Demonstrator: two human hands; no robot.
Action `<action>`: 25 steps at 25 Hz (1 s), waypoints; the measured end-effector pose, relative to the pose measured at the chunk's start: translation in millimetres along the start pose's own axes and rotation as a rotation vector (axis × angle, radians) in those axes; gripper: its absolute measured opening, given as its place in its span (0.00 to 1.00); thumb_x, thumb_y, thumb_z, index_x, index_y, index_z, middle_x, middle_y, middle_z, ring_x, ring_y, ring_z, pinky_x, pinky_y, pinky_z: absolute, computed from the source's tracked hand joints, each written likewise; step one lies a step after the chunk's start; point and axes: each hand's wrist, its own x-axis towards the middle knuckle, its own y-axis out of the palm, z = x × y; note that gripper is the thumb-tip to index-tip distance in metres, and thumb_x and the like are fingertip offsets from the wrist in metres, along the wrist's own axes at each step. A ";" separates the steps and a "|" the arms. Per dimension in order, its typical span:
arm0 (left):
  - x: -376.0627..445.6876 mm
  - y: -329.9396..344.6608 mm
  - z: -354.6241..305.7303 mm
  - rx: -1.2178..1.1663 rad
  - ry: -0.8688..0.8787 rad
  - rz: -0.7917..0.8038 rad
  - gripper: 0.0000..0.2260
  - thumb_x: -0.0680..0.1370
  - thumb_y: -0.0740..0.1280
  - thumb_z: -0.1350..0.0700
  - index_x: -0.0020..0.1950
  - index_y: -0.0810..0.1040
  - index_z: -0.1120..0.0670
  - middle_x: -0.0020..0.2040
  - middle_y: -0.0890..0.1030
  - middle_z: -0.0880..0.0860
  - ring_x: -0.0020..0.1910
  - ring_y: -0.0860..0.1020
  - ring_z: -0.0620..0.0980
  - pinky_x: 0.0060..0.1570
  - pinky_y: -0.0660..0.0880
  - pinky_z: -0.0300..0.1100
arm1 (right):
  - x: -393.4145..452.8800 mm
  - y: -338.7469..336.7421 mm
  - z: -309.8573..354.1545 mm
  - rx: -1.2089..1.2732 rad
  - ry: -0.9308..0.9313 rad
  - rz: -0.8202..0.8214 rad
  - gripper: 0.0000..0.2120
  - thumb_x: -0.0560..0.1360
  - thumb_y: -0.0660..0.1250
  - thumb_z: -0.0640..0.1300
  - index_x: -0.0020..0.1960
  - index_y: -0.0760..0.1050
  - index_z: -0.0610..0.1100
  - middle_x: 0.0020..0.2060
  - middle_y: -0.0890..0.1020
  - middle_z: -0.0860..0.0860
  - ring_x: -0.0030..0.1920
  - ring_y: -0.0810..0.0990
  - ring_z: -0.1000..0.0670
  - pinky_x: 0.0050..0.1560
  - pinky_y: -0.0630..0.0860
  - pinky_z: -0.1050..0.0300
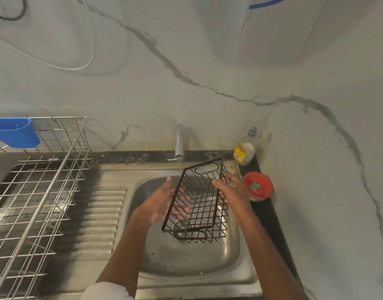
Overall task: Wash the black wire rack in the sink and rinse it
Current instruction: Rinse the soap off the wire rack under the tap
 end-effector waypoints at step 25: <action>-15.2 -25.0 5.3 -0.019 0.155 -0.226 0.23 0.88 0.56 0.41 0.65 0.81 0.57 0.59 0.86 0.64 0.44 0.85 0.55 0.50 0.79 0.50 | 5.5 26.8 -28.7 0.253 0.171 0.223 0.17 0.77 0.73 0.56 0.65 0.79 0.58 0.63 0.82 0.52 0.57 0.84 0.46 0.53 0.85 0.40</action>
